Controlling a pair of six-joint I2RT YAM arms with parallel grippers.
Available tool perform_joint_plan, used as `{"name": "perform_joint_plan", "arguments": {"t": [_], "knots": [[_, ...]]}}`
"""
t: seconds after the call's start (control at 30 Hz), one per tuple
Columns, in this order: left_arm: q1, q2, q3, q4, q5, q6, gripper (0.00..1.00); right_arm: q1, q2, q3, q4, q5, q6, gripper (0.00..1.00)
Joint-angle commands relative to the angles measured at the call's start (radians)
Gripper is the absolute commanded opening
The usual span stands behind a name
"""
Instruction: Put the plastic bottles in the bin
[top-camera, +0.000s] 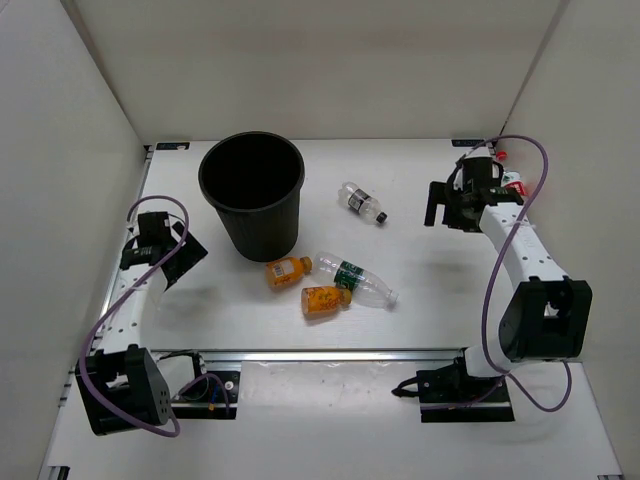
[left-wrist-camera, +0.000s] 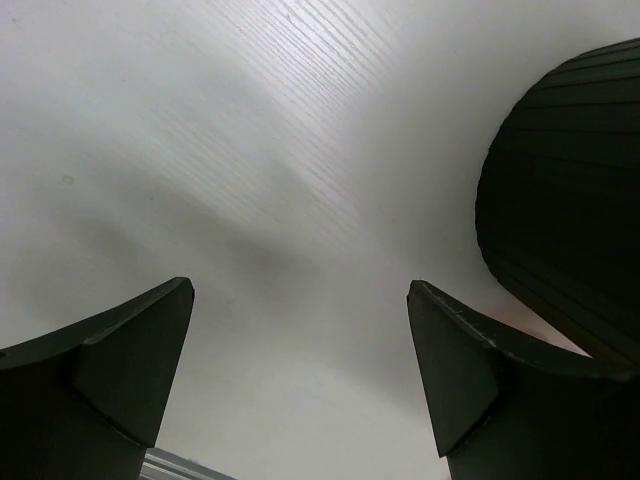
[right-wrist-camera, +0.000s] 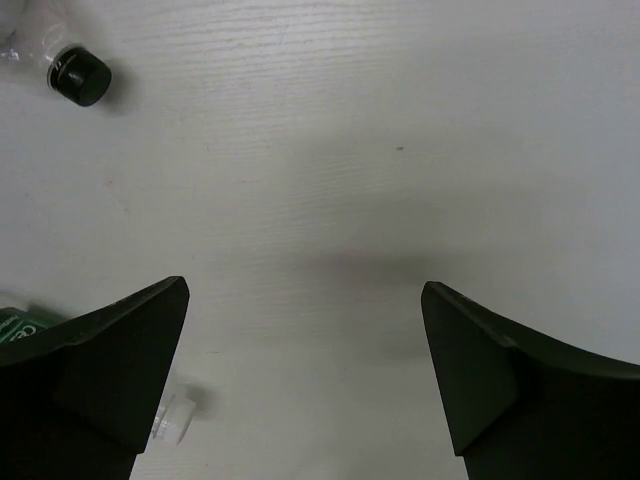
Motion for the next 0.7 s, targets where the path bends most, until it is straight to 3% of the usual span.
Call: {"name": "perform_joint_plan", "arguments": {"t": [0.0, 0.2, 0.33, 0.4, 0.5, 0.67], "knots": [[-0.028, -0.022, 0.007, -0.014, -0.046, 0.007, 0.99, -0.013, 0.029, 0.071, 0.051, -0.02, -0.034, 0.99], [-0.049, -0.078, -0.045, 0.001, -0.014, 0.006, 0.99, -0.069, 0.03, 0.051, 0.212, -0.006, -0.074, 0.99], [-0.104, -0.091, -0.035, -0.009, -0.008, 0.008, 0.99, -0.2, 0.149, 0.187, 0.228, -0.054, -0.068, 0.99], [-0.106, -0.097, -0.033, -0.025, -0.018, 0.021, 0.98, -0.22, 0.226, 0.267, 0.231, -0.057, -0.14, 0.99], [-0.134, -0.117, -0.045, -0.049, -0.029, 0.021, 0.99, -0.25, 0.43, 0.473, 0.173, 0.103, -0.247, 0.99], [-0.14, -0.159, -0.053, -0.077, -0.049, 0.026, 0.99, -0.289, 0.627, 0.632, 0.183, 0.245, -0.407, 0.99]]}}
